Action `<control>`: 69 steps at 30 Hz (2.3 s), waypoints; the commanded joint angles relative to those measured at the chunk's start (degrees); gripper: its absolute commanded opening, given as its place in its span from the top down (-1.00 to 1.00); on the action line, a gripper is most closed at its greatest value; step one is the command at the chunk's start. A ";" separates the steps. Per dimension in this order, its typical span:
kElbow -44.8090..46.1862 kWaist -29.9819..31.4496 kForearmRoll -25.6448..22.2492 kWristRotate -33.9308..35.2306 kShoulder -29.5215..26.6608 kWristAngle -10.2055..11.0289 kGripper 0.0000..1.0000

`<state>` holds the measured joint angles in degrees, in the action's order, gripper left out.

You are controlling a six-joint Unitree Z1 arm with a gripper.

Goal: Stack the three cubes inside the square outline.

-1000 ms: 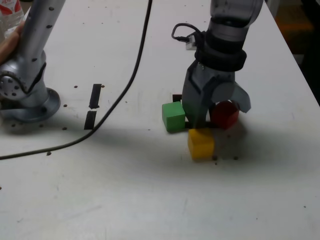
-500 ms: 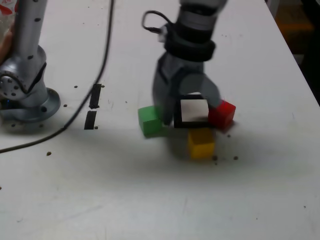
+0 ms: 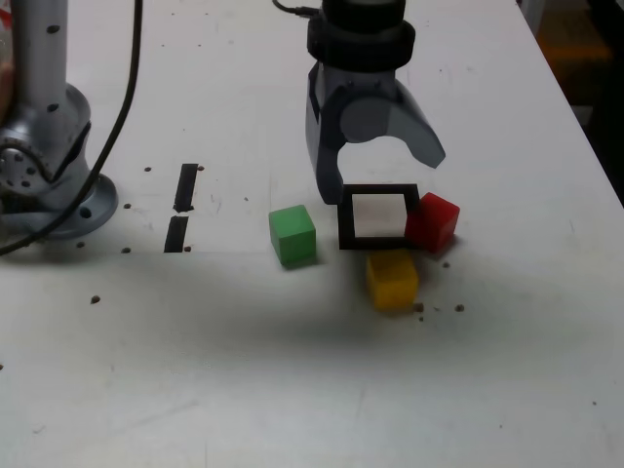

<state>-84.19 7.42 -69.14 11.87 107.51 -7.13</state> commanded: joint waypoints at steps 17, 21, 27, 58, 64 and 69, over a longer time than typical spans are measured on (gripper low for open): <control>-0.99 0.12 -1.83 -24.06 2.59 7.43 -0.92; -1.33 0.50 -1.61 -28.42 2.68 8.57 -0.94; -2.92 3.64 -1.10 -31.09 2.46 14.81 -1.00; -4.77 8.09 3.85 -32.96 9.20 21.25 -0.91; -5.67 8.22 3.71 -32.95 10.29 21.11 -0.91; -6.26 8.22 3.39 -32.96 11.06 21.11 -0.90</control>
<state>-90.13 15.57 -65.65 -21.09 118.20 13.98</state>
